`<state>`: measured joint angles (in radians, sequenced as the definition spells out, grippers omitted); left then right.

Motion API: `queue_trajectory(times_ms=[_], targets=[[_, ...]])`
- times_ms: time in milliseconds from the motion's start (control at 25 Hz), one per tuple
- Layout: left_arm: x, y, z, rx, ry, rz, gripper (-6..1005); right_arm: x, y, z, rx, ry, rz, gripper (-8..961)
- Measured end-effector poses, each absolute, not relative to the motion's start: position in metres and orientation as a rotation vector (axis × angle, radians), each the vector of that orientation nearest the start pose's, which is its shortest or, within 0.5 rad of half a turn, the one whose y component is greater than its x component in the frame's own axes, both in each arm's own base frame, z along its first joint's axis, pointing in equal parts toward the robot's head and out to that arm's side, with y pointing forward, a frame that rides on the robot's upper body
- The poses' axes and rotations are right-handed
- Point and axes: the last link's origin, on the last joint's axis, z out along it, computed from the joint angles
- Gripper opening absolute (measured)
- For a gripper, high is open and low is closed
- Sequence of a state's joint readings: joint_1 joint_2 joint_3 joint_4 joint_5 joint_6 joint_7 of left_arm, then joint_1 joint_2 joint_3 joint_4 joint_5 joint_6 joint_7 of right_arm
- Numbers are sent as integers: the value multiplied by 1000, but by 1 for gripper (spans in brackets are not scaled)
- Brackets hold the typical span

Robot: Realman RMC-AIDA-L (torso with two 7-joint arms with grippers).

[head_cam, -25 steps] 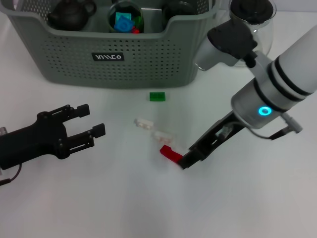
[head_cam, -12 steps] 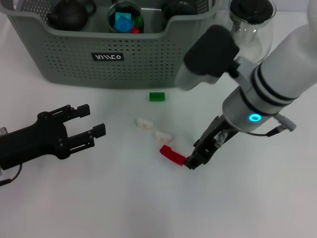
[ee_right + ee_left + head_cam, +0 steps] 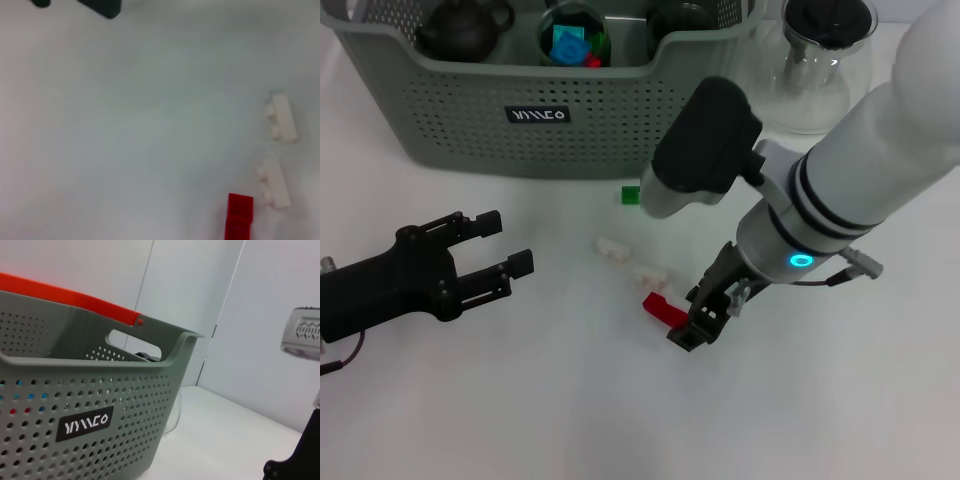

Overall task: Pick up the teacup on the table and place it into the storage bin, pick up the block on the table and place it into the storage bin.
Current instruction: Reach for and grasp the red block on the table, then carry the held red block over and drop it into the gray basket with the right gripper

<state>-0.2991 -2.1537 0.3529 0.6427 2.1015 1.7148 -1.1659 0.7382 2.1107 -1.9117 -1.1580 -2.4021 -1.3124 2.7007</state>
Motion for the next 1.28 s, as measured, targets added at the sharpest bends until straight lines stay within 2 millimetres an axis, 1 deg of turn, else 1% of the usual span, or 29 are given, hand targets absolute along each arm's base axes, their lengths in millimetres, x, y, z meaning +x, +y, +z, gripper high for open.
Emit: queue_trajectory(times_ms=[40,240,440,600,760,1000,1080,1160,1200,1280], targets=[[-325,241,1,-2482,-755,-854,724,132,311,-122,-2864,643,-649,548],[-325,241,1,-2483,-755,-855,724,133,312,-124,-2852,652,-649,548],[-325,241,1,-2483,-756,-856,724,138,313,-126,-2837,691,-669,430],[-325,241,1,-2483,-758,-857,724,138,314,-127,-2825,739,-659,423],[-325,241,0,-2482,-758,-857,724,135,313,-126,-2843,754,-628,341],[-325,241,0,-2480,-758,-859,724,136,312,-125,-2844,768,-634,230],[-325,241,0,-2479,-759,-859,724,135,313,-123,-2844,775,-626,197],[-325,240,0,-2479,-760,-859,724,133,313,-118,-2848,787,-600,197],[-325,240,0,-2479,-760,-859,724,130,314,-115,-2850,792,-578,197],[-325,240,0,-2477,-761,-860,724,122,315,-101,-2863,797,-508,197]])
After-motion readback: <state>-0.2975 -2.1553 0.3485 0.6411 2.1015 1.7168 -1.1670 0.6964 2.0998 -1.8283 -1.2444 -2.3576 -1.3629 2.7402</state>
